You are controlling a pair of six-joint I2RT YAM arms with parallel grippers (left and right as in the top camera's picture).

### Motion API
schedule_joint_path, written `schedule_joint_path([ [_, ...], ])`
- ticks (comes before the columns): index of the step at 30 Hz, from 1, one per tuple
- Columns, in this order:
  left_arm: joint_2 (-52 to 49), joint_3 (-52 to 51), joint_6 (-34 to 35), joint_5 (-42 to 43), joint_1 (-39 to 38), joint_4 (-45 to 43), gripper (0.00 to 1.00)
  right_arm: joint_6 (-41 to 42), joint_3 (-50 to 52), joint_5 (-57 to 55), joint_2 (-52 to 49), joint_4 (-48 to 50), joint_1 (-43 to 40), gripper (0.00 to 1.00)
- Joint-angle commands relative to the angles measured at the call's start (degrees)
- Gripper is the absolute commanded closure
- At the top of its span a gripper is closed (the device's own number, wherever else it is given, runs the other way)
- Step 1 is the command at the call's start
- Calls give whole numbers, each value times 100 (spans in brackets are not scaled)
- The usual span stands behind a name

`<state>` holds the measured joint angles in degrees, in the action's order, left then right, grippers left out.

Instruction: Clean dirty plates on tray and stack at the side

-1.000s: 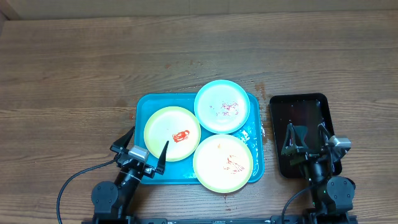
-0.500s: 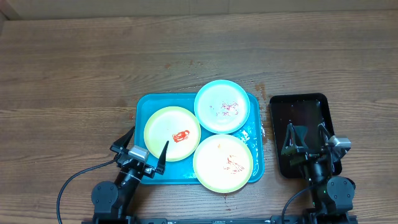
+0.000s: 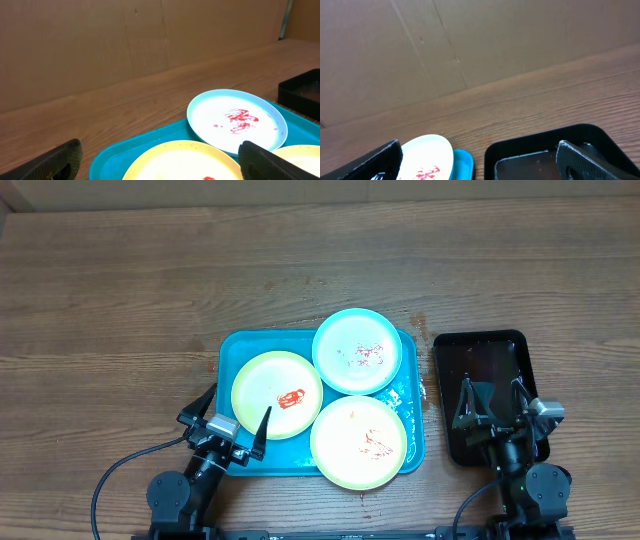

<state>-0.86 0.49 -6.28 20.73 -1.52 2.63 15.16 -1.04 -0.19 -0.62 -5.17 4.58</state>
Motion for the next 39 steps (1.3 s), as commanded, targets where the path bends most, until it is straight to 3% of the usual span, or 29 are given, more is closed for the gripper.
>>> schedule_joint_path([
  [1,61,-22,74,-37,-39,11,0,-20,59,33,46,35,-11,0],
  [24,61,-22,74,-35,-39,11,0,-42,57,-31,46,37,-11,0],
  [30,61,-22,74,-35,-39,11,0,267,39,295,44,20,-11,0],
  [39,61,-22,74,-37,-39,11,1,-28,-977,372,-302,-1311,-11,0],
])
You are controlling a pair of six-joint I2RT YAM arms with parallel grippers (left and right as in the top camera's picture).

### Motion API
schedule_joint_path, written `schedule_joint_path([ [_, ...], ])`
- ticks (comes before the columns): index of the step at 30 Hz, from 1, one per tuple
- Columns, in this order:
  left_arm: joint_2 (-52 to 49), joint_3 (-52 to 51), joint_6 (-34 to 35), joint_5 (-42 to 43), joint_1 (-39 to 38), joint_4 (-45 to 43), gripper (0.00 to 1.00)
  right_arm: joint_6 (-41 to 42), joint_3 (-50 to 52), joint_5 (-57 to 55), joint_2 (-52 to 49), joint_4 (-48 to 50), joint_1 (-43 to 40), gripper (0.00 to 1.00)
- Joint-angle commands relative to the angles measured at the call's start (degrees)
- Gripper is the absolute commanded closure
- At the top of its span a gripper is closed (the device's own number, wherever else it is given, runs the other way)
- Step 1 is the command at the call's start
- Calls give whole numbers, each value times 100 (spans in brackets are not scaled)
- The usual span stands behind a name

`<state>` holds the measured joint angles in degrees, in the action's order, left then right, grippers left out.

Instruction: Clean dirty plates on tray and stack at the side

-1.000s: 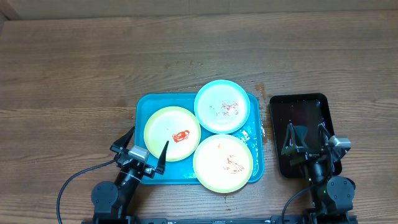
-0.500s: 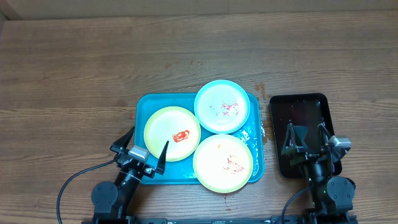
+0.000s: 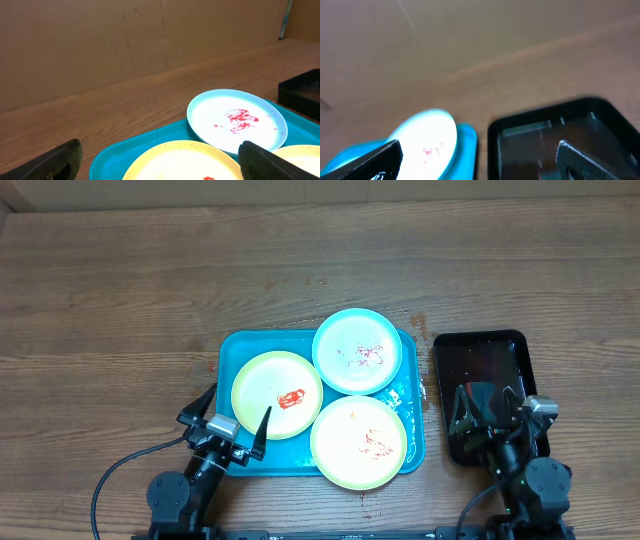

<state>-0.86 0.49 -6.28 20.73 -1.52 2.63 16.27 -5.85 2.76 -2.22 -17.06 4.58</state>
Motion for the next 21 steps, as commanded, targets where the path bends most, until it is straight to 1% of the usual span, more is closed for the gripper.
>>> schedule_joint_path([
  [1,61,-22,74,-35,-39,11,0,-153,-649,79,-243,-219,-11,0],
  [6,61,-22,74,-35,-39,11,0,-151,-1646,81,-1139,-861,-11,0],
  [12,61,-22,74,-37,-39,11,0,-153,-3289,411,-2850,-1969,-11,0],
  [17,61,-22,74,-37,-39,11,0,-153,-4813,949,-4393,-3279,-11,0],
  [21,61,-22,74,-37,-39,11,0,-151,-5884,1176,-5657,-4675,-11,0],
])
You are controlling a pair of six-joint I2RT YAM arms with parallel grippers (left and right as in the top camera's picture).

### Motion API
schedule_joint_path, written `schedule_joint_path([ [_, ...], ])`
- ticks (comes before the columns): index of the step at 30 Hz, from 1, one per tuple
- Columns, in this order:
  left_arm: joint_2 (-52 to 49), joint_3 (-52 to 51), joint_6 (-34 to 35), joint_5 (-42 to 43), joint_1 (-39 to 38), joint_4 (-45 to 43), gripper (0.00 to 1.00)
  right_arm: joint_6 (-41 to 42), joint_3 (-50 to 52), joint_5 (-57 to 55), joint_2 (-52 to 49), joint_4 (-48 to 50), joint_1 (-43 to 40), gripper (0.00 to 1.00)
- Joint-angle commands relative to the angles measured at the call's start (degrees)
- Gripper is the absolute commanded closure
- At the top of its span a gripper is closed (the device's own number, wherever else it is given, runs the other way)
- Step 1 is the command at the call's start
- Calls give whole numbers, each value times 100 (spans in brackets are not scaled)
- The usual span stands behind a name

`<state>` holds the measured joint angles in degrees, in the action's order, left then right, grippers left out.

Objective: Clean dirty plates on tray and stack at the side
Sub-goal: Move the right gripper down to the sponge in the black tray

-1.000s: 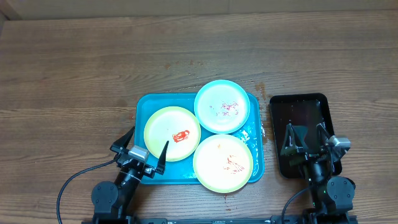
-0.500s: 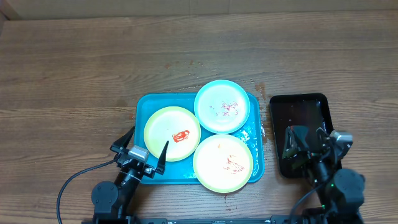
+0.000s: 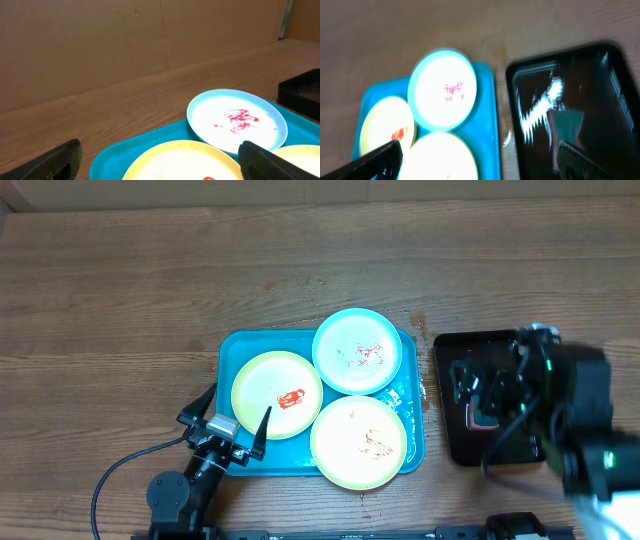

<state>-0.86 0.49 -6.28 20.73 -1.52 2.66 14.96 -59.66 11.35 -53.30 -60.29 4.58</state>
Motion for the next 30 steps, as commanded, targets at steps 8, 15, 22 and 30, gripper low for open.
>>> schedule_joint_path([
  [8,61,-22,52,-131,-39,11,0,2,-938,1635,-2376,-1860,-11,0],
  [15,61,-22,39,-151,-37,-2,0,-2,-931,1834,-3351,-2076,-11,0],
  [22,61,4,485,-79,-37,-46,0,-275,-931,1827,-3458,-2085,-11,0],
  [30,-358,734,1193,-341,-37,391,0,-354,-931,1827,-3458,-1971,-11,0],
])
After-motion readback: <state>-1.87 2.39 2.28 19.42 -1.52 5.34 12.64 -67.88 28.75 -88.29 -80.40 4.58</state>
